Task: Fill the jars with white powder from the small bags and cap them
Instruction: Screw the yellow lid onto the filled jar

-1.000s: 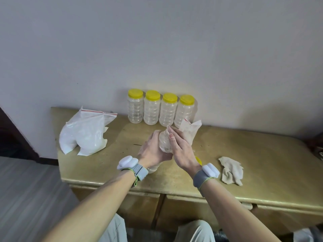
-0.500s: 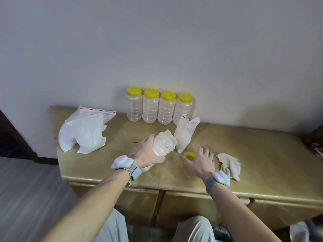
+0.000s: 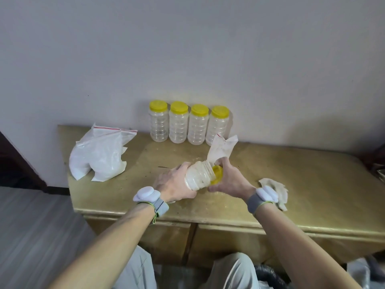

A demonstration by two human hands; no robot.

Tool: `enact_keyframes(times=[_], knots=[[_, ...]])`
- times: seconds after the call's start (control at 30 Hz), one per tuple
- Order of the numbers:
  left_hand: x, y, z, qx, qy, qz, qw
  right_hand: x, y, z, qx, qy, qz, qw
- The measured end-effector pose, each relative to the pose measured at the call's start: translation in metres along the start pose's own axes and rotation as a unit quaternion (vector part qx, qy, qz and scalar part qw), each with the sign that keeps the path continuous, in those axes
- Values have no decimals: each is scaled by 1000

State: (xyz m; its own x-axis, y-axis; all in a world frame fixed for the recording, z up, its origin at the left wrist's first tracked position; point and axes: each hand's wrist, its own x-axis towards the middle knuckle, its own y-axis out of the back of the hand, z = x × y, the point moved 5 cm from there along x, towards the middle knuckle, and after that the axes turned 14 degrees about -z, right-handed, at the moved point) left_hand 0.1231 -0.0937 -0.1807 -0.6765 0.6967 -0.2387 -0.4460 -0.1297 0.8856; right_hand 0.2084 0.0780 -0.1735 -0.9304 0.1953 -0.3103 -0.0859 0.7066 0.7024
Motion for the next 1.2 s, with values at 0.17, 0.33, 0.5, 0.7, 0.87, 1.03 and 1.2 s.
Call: enact_keyframes(times=[0.17,0.33,0.5,0.7,0.87,1.03,1.2], knots=[[-1,1,-3,-21,-10,2,1000,5,12,-3,37,10,-57,998],[0,-1,-5,-25,-16,4,1000,-2,13,1,289,29,-83,953],[0,-3,-4,-5,-16,9,1000,0,8,-2,294,30,-91,951],[3,-2,-7,-5,-17,14,1000,10,6,2,308,19,-104,945],[3,-4,-7,7,-20,13,1000,8,5,0,301,-8,-88,950],[3,-5,-2,31,-30,2,999,2,-2,-2,172,-110,-58,977],[3,-3,-8,8,-23,16,1000,-4,-2,5,271,-130,-140,943]])
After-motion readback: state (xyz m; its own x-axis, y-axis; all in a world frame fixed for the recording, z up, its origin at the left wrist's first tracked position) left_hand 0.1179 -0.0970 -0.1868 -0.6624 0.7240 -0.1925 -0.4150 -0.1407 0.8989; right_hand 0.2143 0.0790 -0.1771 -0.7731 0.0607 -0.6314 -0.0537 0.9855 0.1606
